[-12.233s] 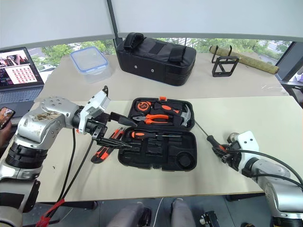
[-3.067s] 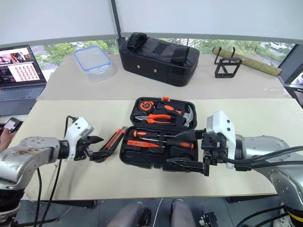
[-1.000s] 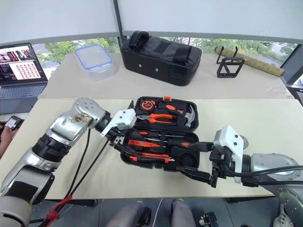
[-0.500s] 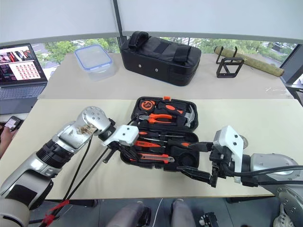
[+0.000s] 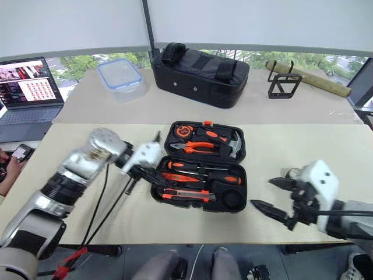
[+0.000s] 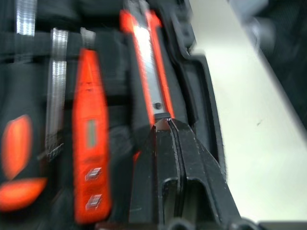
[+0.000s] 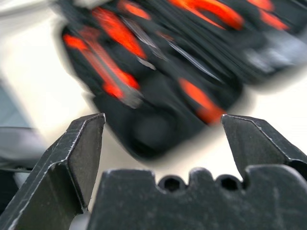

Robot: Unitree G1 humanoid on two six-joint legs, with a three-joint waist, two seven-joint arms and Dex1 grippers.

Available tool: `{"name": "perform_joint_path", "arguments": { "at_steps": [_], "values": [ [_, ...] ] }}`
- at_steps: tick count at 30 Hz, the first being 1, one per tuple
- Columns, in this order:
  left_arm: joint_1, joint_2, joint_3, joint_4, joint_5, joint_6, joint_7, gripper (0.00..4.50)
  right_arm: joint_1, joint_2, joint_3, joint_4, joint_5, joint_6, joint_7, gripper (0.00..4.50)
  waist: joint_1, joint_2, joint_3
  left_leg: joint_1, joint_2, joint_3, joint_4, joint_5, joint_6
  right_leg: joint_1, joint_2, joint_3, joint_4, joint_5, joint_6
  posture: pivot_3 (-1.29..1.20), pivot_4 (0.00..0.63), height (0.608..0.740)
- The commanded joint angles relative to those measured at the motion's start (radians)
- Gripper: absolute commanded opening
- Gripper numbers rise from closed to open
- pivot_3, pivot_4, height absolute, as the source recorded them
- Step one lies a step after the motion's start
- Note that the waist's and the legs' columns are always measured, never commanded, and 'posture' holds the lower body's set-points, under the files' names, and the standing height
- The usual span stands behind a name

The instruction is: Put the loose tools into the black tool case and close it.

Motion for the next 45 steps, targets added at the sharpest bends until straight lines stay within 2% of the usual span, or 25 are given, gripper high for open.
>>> {"name": "perform_joint_path", "arguments": {
  "at_steps": [1,2,9,13,19,23,26,30,32,33,37,38,41,45],
  "values": [
    [-0.003,0.035,0.103,-0.065,-0.107,0.074,-0.013,1.57,-0.029,-0.002,-0.029,0.094,-0.066,-0.03,-0.024,4.5,-0.004,0.0,0.0,0.0,0.0,0.001,0.0,0.0,0.0,0.0,-0.001,0.0,-0.001,0.0,0.0,0.0,0.15,0.722],
    [0.004,0.045,0.122,-0.078,-0.126,0.09,-0.008,1.82,-0.047,-0.001,-0.017,0.132,-0.086,-0.037,-0.034,4.5,-0.004,0.0,0.0,0.0,0.0,0.001,-0.001,0.0,0.0,0.0,-0.001,0.001,-0.002,0.0,0.0,0.0,0.15,0.722],
    [0.037,0.048,0.207,-0.217,-0.228,0.206,0.102,4.45,-0.251,0.028,0.123,0.432,-0.227,-0.109,-0.113,4.5,-0.006,0.0,0.001,0.0,0.0,0.001,-0.002,0.0,-0.001,0.002,-0.003,0.001,-0.006,0.0,-0.001,0.0,0.15,0.722],
    [0.075,0.064,0.219,-0.288,-0.256,0.234,0.146,4.48,-0.339,0.028,0.215,0.519,-0.263,-0.144,-0.069,4.5,-0.006,0.001,0.001,0.0,0.0,0.001,-0.003,0.0,-0.001,0.002,-0.003,0.002,-0.006,0.0,-0.001,0.0,0.15,0.722],
    [0.094,0.09,0.221,-0.318,-0.265,0.234,0.181,4.48,-0.388,0.031,0.308,0.569,-0.304,-0.178,-0.014,4.5,-0.007,0.001,0.001,0.0,0.0,0.001,-0.003,0.0,-0.002,0.002,-0.003,0.002,-0.006,0.0,-0.001,0.0,0.15,0.722],
    [0.091,0.092,0.217,-0.336,-0.278,0.239,0.197,4.48,-0.437,0.048,0.377,0.646,-0.355,-0.214,-0.013,4.5,-0.009,0.001,0.001,0.0,0.0,0.001,-0.003,-0.004,-0.009,0.002,-0.003,0.001,-0.007,0.0,-0.001,0.0,0.15,0.722],
    [0.079,0.09,0.208,-0.332,-0.279,0.237,0.205,4.5,-0.462,0.057,0.406,0.692,-0.384,-0.242,-0.009,3.79,-0.011,0.001,0.001,0.0,0.0,0.001,-0.003,-0.004,-0.009,0.002,-0.003,0.001,-0.007,0.0,-0.001,0.0,0.15,0.722],
    [0.062,0.091,0.198,-0.317,-0.275,0.227,0.203,4.5,-0.47,0.062,0.388,0.691,-0.373,-0.255,0.005,2.44,-0.015,0.001,0.001,0.0,0.0,0.001,-0.003,-0.004,-0.009,0.002,-0.002,0.001,-0.007,0.0,-0.001,0.0,0.15,0.722],
    [0.063,0.095,0.192,-0.312,-0.267,0.215,0.195,4.5,-0.451,0.051,0.374,0.647,-0.354,-0.258,0.034,1.91,-0.016,0.001,0.001,0.0,0.0,0.001,-0.003,-0.004,-0.009,0.002,-0.002,0.001,-0.007,0.0,-0.001,0.0,0.15,0.722],
    [0.064,0.096,0.189,-0.309,-0.263,0.208,0.192,4.5,-0.441,0.047,0.368,0.619,-0.342,-0.253,0.047,1.43,-0.017,0.001,0.001,0.0,0.0,0.001,-0.003,-0.004,-0.009,0.002,-0.002,0.001,-0.007,0.0,-0.001,0.0,0.15,0.722],
    [0.074,0.1,0.169,-0.306,-0.244,0.175,0.179,4.5,-0.409,0.034,0.339,0.399,-0.224,-0.166,0.115,0.17,-0.022,0.001,0.001,0.0,0.0,0.001,-0.003,-0.004,-0.009,0.002,-0.002,0.001,-0.006,0.0,-0.001,0.0,0.15,0.722],
    [0.075,0.1,0.165,-0.306,-0.242,0.171,0.177,4.5,-0.403,0.034,0.338,0.328,-0.18,-0.137,0.129,0.03,-0.023,0.002,0.001,0.0,0.0,0.001,-0.003,-0.004,-0.009,0.002,-0.002,0.001,-0.007,0.0,-0.001,0.0,0.15,0.722],
    [0.075,0.095,0.149,-0.305,-0.237,0.159,0.171,4.5,-0.387,0.027,0.358,0.136,-0.067,-0.062,0.16,0.03,-0.025,0.002,0.001,0.0,0.001,0.0,-0.003,-0.004,-0.01,0.002,-0.002,0.001,-0.007,0.0,-0.001,0.0,0.15,0.722],
    [0.079,0.094,0.12,-0.304,-0.218,0.128,0.157,4.5,-0.396,0.008,0.46,-0.003,-0.073,-0.039,0.144,0.03,-0.023,0.001,0.001,0.0,0.001,-0.001,-0.003,-0.005,-0.01,0.003,-0.002,0.001,-0.008,0.0,-0.001,0.0,0.15,0.722]
  ]
}}
